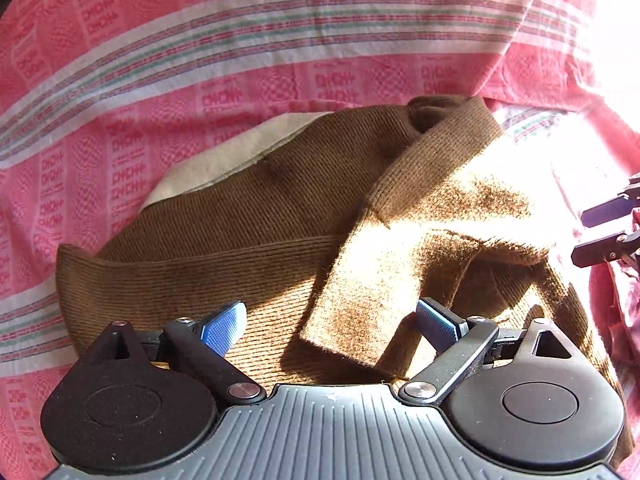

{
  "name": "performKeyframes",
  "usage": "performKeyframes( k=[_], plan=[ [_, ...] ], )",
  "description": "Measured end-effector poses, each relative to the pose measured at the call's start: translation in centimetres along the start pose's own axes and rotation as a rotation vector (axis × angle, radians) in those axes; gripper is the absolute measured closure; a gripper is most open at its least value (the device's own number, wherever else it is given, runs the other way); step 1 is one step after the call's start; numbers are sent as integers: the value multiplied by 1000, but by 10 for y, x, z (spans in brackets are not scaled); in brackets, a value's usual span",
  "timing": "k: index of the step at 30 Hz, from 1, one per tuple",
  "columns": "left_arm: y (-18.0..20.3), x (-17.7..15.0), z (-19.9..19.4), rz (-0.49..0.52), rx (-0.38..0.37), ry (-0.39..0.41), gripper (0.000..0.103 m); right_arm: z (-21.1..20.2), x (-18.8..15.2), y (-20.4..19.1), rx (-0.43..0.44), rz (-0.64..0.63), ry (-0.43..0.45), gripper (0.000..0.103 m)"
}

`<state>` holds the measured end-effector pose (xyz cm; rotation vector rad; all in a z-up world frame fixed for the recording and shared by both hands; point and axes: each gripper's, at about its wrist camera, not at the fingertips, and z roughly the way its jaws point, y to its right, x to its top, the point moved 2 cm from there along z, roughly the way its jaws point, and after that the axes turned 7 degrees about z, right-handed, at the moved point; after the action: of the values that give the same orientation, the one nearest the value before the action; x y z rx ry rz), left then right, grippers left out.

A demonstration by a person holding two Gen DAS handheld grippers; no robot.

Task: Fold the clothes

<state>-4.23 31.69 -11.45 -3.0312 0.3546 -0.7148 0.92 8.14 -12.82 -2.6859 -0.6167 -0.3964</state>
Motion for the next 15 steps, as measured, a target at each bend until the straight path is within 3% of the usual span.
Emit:
performKeyframes(
  k=[2, 4, 5, 6, 11, 15],
  plan=[
    [5, 4, 1, -6, -14, 17, 14, 4, 3, 0, 16, 13, 9, 43],
    [8, 7, 0, -13, -40, 35, 58, 6, 7, 0, 28, 15, 12, 43],
    [8, 9, 0, -23, -56, 32, 96, 7, 8, -1, 34, 16, 14, 43],
    [5, 10, -2, -38, -64, 35, 103, 8, 9, -2, 37, 14, 14, 42],
    [-25, 6, -33, -129, -55, 84, 103, 9, 14, -7, 53, -7, 22, 37],
    [-62, -9, -52, -187, 0, 76, 103, 11, 18, -9, 57, -22, 33, 36]
  ],
)
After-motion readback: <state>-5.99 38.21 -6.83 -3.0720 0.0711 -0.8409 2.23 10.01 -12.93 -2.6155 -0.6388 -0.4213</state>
